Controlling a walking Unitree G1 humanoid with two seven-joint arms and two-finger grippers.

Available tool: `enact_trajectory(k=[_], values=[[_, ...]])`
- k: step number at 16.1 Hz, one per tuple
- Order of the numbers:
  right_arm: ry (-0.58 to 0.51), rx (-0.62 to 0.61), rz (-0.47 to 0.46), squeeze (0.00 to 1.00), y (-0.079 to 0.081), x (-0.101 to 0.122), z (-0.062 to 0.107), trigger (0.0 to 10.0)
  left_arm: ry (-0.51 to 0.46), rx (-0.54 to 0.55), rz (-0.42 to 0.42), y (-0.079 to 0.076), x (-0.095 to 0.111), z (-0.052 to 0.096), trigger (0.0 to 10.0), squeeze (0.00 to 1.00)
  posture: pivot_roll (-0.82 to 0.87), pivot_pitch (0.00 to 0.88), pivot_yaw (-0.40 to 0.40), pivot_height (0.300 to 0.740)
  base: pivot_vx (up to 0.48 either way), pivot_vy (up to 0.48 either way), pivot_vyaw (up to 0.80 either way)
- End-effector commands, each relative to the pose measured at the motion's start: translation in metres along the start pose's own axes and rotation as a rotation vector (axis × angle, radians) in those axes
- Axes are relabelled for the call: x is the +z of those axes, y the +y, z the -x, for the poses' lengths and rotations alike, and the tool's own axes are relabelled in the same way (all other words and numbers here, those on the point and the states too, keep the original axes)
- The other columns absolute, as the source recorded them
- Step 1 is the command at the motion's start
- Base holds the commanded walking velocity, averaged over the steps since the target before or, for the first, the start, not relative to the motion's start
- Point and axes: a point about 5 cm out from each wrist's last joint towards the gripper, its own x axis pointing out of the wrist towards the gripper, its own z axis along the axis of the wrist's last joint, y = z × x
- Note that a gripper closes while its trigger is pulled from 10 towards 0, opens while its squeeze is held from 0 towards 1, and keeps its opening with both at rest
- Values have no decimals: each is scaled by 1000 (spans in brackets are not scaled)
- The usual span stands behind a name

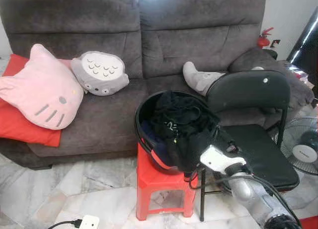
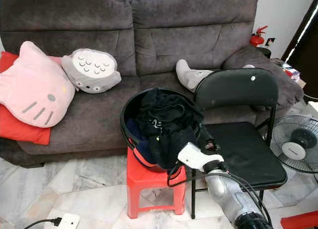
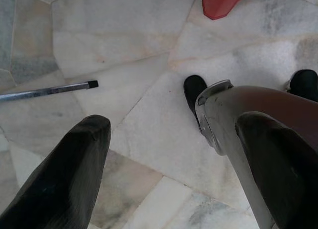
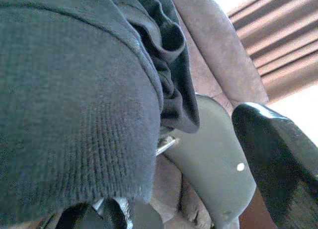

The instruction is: Hang hanger

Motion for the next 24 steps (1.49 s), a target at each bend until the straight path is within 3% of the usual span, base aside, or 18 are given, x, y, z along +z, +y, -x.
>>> enact_trajectory(k=[1,6,8,10,11,14,22,23,24], values=[[27,-29,-31,0,-4,-2,-5,10000,9,2,-9,1,-3,1,10000,0,-51,0,12,740,0,0,0],[3,-68,-62,0,-10,5,-18,10000,8,3,-12,1,-3,1,10000,0,-48,0,15,740,0,0,0],[-10,-71,-122,0,-12,9,-24,10000,8,3,-13,1,-3,1,10000,0,-48,0,15,740,0,0,0],[49,-76,-240,0,-12,7,-27,10000,8,3,-15,1,-3,1,10000,0,-48,0,17,740,0,0,0],[102,-55,-398,0,-7,6,-29,10000,8,2,-17,1,-3,1,10000,0,-47,0,18,740,0,0,0],[124,-47,-509,0,0,10,-30,10000,9,2,-22,1,-3,1,10000,0,-45,0,18,740,0,0,0],[199,-81,-777,0,-1,1,-30,10000,9,3,-25,0,-3,1,10000,0,-46,0,17,740,0,0,0],[230,-45,-887,0,6,0,-29,10000,9,3,-27,0,-3,1,10000,0,-44,0,18,740,0,0,0],[231,-31,-922,0,8,1,-29,10000,9,3,-29,0,-3,1,10000,0,-44,0,18,740,0,0,0]])
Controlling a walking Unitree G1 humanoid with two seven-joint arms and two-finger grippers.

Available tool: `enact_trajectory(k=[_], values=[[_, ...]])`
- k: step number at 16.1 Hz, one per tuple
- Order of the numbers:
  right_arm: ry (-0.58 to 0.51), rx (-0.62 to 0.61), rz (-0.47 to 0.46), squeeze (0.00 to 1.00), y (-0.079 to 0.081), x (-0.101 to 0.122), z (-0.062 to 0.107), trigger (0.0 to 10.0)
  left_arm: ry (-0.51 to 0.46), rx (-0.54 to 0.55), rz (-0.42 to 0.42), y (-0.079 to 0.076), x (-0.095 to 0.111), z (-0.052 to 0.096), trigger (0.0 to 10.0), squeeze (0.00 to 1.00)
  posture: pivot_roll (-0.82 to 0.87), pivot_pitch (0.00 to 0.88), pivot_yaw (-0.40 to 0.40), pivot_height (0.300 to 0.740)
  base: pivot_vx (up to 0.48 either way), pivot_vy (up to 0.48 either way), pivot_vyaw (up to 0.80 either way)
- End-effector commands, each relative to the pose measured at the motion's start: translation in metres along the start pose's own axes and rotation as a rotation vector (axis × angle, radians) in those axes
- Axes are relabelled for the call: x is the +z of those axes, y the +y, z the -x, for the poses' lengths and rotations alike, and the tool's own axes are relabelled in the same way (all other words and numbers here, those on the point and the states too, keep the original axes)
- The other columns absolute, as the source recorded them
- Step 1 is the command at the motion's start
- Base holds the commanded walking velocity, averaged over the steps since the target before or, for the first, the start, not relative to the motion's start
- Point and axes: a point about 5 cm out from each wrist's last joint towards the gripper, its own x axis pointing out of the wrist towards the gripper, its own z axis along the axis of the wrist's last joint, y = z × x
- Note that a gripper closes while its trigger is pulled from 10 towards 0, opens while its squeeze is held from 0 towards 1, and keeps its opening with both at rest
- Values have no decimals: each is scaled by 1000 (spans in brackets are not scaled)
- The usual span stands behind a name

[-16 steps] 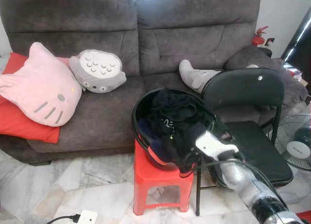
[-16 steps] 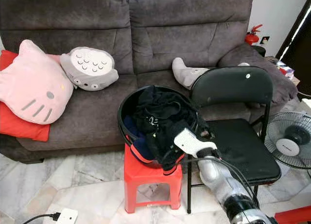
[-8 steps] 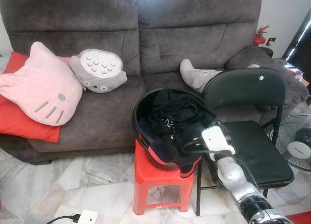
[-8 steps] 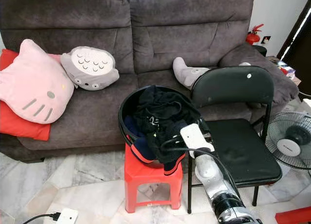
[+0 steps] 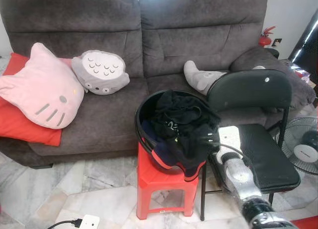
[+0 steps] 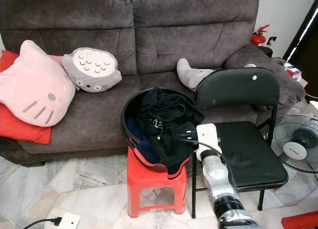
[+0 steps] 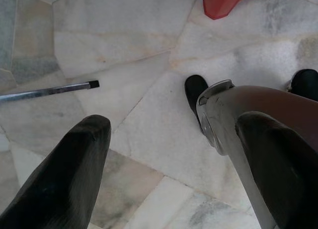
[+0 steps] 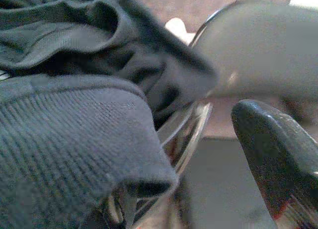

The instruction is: Hang hanger

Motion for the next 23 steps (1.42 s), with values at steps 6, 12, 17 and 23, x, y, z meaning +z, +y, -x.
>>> enact_trajectory(k=[6,12,17,23], values=[[-7,40,-139,0,2,3,-2,3765,15,5,-28,1,-4,1,10000,0,-47,0,20,740,0,0,0],[-17,31,-151,0,-3,4,-2,0,15,7,-28,1,-4,1,10000,0,-48,0,19,740,0,0,0],[-8,24,-156,0,-4,3,-2,0,15,8,-32,1,-3,1,10000,0,-47,0,21,740,0,0,0],[-9,29,-161,0,1,3,-2,0,17,11,-33,2,-4,1,10000,0,-65,0,24,740,0,0,0]])
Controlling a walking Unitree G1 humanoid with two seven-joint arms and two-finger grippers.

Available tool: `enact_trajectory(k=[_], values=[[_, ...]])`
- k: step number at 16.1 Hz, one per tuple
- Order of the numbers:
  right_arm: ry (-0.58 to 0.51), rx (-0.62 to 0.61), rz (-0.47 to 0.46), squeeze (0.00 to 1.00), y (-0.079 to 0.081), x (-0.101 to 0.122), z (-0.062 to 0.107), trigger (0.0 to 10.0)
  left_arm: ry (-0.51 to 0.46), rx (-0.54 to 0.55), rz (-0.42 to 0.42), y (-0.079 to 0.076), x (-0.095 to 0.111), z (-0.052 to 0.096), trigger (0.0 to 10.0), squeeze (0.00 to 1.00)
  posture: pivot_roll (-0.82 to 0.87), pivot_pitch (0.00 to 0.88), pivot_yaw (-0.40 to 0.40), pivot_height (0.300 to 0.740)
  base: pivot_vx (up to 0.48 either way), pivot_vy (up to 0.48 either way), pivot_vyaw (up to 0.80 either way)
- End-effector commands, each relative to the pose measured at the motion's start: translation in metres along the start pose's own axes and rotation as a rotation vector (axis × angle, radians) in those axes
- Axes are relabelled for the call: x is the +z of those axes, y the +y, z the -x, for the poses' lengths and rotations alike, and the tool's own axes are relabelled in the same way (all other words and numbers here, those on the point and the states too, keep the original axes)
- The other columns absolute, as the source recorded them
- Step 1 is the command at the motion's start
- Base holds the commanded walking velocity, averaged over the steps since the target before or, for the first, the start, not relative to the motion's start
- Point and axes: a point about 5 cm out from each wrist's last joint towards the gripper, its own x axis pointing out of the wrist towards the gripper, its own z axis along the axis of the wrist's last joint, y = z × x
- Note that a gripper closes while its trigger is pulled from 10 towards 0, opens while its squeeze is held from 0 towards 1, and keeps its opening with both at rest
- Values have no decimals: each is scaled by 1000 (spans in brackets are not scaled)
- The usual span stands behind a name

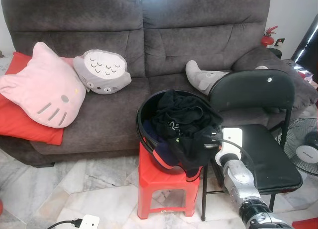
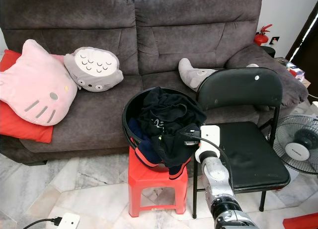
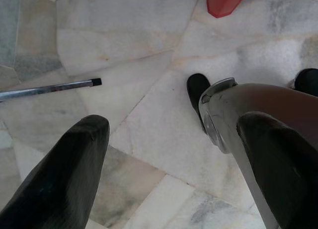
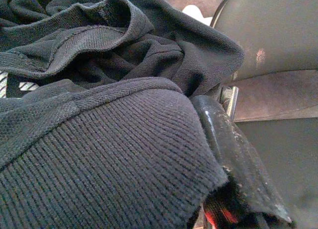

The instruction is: Hang hanger

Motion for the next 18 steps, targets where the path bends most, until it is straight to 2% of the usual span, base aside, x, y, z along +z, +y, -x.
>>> enact_trajectory(k=[1,15,17,18], values=[[-9,-9,-11,0,0,4,-2,0,17,8,-28,2,-5,1,10000,0,-63,0,23,740,0,0,0],[-26,1,34,0,-1,9,-4,0,19,14,-25,2,-5,1,10000,0,-69,0,35,740,0,0,0],[-45,18,110,0,-3,18,-7,0,17,16,-26,3,-5,1,10000,0,-65,0,36,740,0,0,0],[-68,43,180,0,-3,30,-12,10000,18,17,-25,3,-5,1,10000,0,-71,0,38,740,0,0,0]])
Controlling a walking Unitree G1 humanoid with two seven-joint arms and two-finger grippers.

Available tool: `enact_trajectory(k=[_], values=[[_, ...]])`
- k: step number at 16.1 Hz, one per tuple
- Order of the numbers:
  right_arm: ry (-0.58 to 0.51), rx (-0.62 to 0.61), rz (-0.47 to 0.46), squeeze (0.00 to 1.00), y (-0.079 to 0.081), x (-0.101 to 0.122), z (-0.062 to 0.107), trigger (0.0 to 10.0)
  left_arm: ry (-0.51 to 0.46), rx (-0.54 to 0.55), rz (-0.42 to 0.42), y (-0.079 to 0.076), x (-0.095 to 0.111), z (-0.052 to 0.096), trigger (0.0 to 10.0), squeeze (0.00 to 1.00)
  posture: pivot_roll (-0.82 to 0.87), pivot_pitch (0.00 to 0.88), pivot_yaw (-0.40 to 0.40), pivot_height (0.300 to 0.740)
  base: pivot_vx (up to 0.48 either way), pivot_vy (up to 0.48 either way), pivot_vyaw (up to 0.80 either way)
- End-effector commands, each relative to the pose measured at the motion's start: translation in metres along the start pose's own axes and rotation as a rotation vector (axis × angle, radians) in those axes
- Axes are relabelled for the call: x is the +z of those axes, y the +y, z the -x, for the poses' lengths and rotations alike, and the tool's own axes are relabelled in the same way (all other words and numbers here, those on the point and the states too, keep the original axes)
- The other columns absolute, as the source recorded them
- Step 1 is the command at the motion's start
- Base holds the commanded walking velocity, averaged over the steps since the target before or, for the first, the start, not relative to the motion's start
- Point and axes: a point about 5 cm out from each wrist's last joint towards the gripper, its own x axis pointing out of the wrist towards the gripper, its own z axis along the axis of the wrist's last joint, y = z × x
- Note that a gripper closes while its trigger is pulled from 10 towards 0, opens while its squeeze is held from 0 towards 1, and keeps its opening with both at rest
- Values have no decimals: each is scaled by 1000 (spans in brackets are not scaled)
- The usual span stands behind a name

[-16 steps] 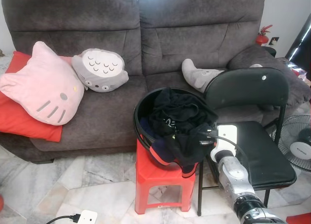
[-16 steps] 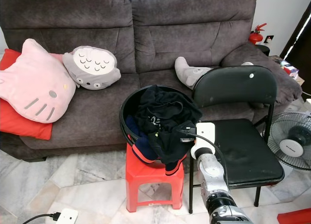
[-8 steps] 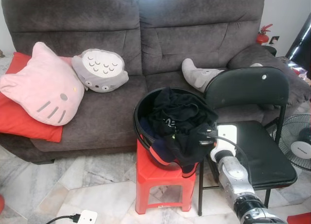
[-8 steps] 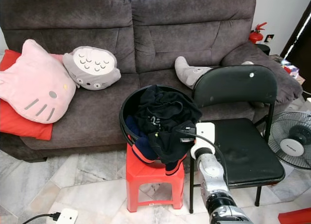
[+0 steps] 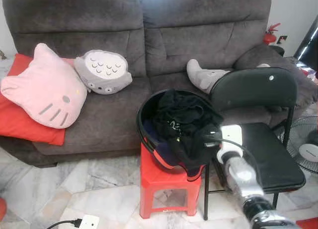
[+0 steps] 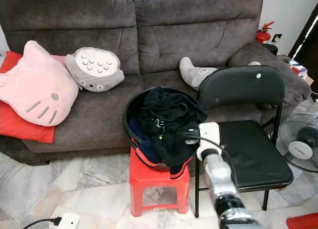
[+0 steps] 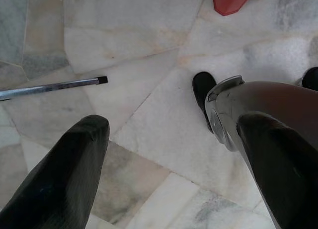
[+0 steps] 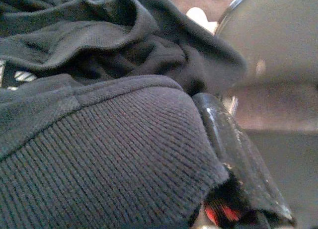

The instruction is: Hang hanger

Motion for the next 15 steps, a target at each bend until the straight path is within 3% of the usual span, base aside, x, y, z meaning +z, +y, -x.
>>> enact_trajectory(k=[1,3,6,10,12,15], values=[[-98,-5,67,0,-7,32,-11,10000,17,8,-27,2,-4,1,10000,0,-71,0,38,740,0,0,0],[-197,-29,120,0,-19,65,-18,10000,17,7,-29,2,-4,1,10000,0,-75,0,39,740,0,0,0],[-339,9,194,0,-21,115,-24,10000,17,6,-30,2,-4,1,10000,0,-77,0,38,740,0,0,0],[-375,135,260,0,-9,144,-23,10000,18,5,-30,2,-3,1,10000,0,-77,0,37,740,0,0,0],[-319,189,310,0,-7,145,-21,10000,18,4,-31,2,-3,0,10000,0,-78,0,36,740,0,0,0],[-183,334,377,0,-3,127,-13,10000,19,1,-32,2,-3,0,10000,0,-80,0,37,740,0,0,0]])
